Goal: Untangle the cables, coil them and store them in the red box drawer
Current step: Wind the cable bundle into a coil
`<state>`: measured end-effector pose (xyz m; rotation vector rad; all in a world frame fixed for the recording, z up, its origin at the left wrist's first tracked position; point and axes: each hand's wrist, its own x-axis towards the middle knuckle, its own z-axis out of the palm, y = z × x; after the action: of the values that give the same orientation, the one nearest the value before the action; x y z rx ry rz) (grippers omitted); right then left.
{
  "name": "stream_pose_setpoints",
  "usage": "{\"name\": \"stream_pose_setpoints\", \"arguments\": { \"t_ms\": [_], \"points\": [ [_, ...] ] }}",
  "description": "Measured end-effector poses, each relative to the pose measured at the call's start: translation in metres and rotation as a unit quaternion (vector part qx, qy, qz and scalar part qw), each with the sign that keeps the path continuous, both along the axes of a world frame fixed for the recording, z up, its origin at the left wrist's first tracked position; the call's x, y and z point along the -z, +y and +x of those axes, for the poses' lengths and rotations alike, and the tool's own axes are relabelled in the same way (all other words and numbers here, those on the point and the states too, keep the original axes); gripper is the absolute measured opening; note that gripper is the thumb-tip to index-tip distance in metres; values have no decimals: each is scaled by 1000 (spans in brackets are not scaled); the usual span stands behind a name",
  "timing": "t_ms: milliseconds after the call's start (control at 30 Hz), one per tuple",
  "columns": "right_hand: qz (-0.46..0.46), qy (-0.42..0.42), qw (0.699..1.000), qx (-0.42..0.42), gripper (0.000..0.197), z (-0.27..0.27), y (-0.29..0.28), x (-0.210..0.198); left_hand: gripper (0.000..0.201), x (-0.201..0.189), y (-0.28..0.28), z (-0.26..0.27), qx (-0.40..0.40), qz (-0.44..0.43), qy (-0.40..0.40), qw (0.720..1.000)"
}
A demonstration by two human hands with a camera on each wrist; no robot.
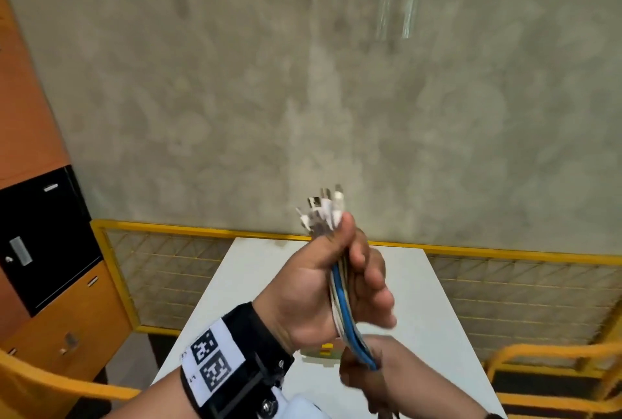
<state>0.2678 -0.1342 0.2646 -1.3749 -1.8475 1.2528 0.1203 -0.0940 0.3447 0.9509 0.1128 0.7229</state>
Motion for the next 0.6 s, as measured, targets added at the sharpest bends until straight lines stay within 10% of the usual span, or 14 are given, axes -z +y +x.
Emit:
{"name": "stream_pose_setpoints", "arguments": {
  "t_ms": [167,300,367,600],
  "points": [
    [35,-74,996,46,17,23,20,-13,40,36,-12,-4,110,64,263,956],
    [108,-180,976,48,10,22,24,-26,30,61,-4,-11,12,212,439,873],
    [112,-175,974,87,5,19,24,-29,24,69,-2,-11,-80,318,459,826],
    [156,15,977,145,29,13,7,-59,14,53,0,1,-251,430,340,798]
  ]
}}
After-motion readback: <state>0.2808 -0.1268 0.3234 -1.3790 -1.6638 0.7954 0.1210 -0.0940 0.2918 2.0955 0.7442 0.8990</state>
